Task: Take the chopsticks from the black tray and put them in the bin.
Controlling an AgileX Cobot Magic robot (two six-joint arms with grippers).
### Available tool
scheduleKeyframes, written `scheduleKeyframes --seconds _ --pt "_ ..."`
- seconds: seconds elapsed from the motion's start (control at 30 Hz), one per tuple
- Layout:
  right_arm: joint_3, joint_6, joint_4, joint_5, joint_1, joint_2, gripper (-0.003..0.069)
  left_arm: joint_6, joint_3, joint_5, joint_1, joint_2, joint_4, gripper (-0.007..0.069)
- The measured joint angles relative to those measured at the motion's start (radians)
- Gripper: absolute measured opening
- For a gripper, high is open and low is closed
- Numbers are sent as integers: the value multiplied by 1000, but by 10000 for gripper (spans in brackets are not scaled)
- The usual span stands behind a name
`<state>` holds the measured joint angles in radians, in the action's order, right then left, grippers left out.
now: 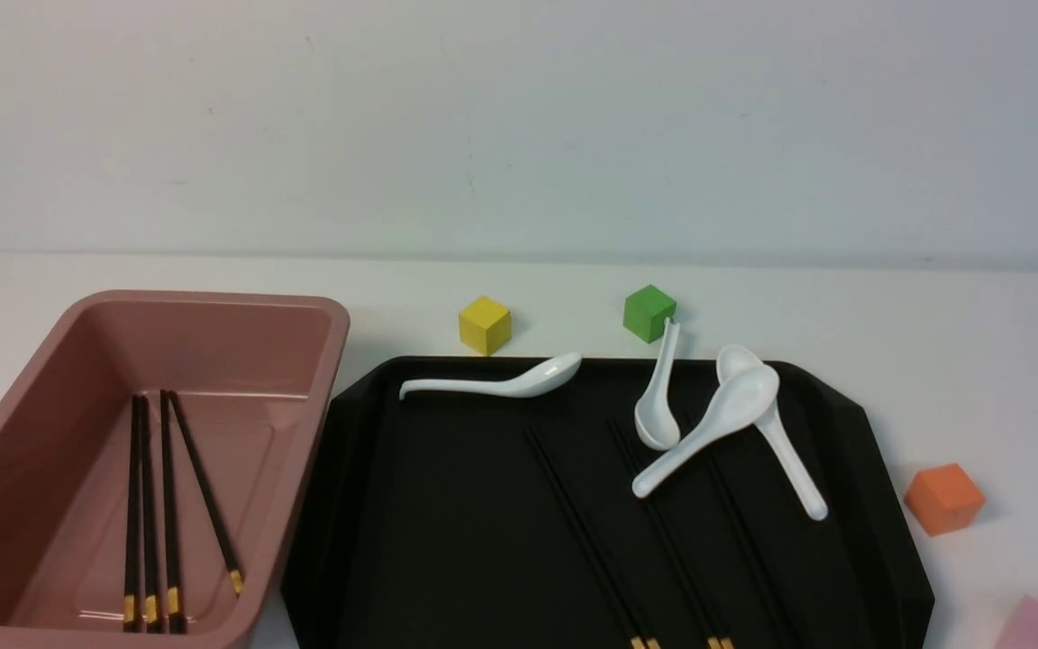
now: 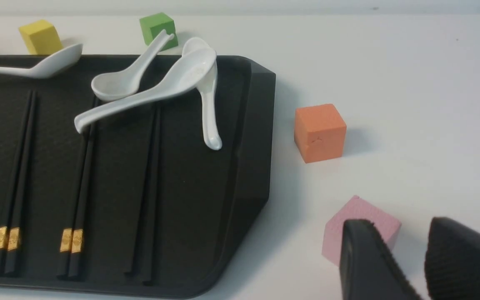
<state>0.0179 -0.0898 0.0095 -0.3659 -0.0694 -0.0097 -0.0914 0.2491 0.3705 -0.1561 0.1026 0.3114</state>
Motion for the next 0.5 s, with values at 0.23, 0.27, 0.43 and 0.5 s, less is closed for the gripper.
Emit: scheduleKeyframes --seconds 0.23,0.27,0.43,0.5 --pt "0 0 0 0 0 0 240 -18 -219 -32 0 -95 -133 -12" --pt "0 0 0 0 0 0 240 -32 -255 -36 0 -107 -159 -11" --pt "0 0 0 0 0 0 240 -51 -277 -23 7 -114 -187 -8" --pt "0 0 0 0 0 0 240 -51 -277 -15 9 -114 -195 -4"
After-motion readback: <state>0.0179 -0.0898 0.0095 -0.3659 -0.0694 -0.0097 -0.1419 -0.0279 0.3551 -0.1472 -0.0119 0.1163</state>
